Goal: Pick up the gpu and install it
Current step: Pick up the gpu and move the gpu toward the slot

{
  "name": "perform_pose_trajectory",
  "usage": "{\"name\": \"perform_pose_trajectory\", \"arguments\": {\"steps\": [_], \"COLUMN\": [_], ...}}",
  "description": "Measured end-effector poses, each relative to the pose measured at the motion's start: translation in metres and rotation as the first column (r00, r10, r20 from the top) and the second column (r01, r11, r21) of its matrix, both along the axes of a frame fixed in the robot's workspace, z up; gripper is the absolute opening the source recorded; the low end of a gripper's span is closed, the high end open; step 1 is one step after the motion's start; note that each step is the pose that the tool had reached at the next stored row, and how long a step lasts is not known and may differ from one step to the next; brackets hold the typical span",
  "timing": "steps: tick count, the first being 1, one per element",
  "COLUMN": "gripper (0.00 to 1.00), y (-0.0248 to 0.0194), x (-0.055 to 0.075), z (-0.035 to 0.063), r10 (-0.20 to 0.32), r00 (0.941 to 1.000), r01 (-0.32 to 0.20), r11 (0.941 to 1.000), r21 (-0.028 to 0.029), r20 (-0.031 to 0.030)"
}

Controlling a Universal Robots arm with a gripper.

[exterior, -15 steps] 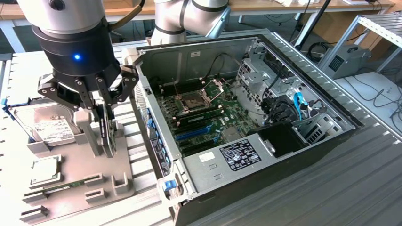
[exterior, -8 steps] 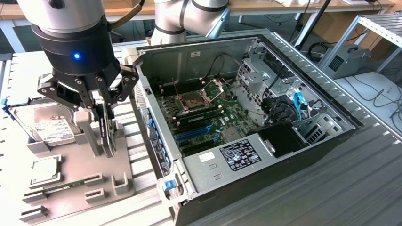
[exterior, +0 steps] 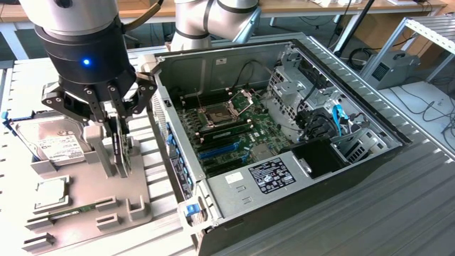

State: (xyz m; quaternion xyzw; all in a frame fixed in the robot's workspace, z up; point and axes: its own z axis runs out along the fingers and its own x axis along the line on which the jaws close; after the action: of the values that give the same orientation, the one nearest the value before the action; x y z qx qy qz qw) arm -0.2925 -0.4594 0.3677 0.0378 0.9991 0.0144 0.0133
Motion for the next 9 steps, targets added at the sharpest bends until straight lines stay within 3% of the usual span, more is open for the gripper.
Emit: {"name": "perform_pose_trajectory", "arguments": {"steps": [9], "gripper": [0.26], "y": [0.0000], "x": [0.0000], "z": [0.0019], "r10": [0.000], "r00": [1.0000], "r01": [0.000], "r11": [1.0000], "r21": [0.0000], "r20": [0.0001]}}
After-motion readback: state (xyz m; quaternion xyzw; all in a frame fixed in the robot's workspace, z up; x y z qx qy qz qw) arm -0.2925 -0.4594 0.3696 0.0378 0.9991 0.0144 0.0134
